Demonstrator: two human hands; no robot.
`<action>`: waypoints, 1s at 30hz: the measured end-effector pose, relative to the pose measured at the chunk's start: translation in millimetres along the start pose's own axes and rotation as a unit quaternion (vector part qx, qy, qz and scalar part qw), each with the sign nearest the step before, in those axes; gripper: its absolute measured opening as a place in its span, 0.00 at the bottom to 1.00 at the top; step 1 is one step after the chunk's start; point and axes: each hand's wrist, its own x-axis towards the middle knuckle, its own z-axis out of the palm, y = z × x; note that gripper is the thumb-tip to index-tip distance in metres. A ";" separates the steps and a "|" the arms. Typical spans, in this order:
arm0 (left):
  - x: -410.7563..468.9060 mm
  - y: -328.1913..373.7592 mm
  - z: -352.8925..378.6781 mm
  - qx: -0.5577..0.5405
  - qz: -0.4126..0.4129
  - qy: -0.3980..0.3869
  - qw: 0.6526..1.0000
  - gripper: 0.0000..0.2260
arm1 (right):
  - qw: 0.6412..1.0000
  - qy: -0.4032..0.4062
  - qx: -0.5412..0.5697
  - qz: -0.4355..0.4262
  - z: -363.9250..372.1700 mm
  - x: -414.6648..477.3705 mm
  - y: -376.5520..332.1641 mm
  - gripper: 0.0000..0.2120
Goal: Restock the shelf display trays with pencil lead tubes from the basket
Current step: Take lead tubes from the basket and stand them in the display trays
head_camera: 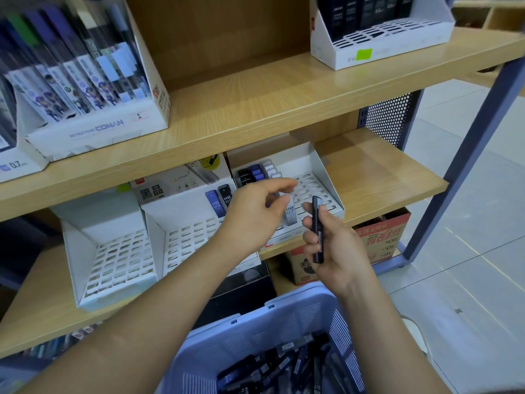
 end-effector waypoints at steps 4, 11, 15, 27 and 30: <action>-20.3 9.4 -18.0 -0.122 -0.036 -0.099 0.987 0.19 | 0.991 -0.107 -0.046 0.069 9.1 -6.9 -4.1 0.17; -37.9 -3.4 -36.8 -0.228 -0.105 -0.049 0.967 0.05 | 0.957 -0.200 -0.157 0.142 20.5 -15.1 7.4 0.18; -39.6 -11.2 -43.2 -0.254 -0.140 0.024 0.957 0.04 | 0.956 -0.202 -0.184 0.112 18.2 -13.6 9.8 0.20; -39.9 -26.7 -57.7 -0.173 -0.168 0.035 0.970 0.07 | 0.954 -0.087 -0.279 0.068 9.4 -4.1 26.3 0.09; -35.7 -32.6 -55.7 -0.112 -0.139 0.096 0.979 0.08 | 0.944 0.062 -0.322 -0.019 3.8 4.1 30.5 0.03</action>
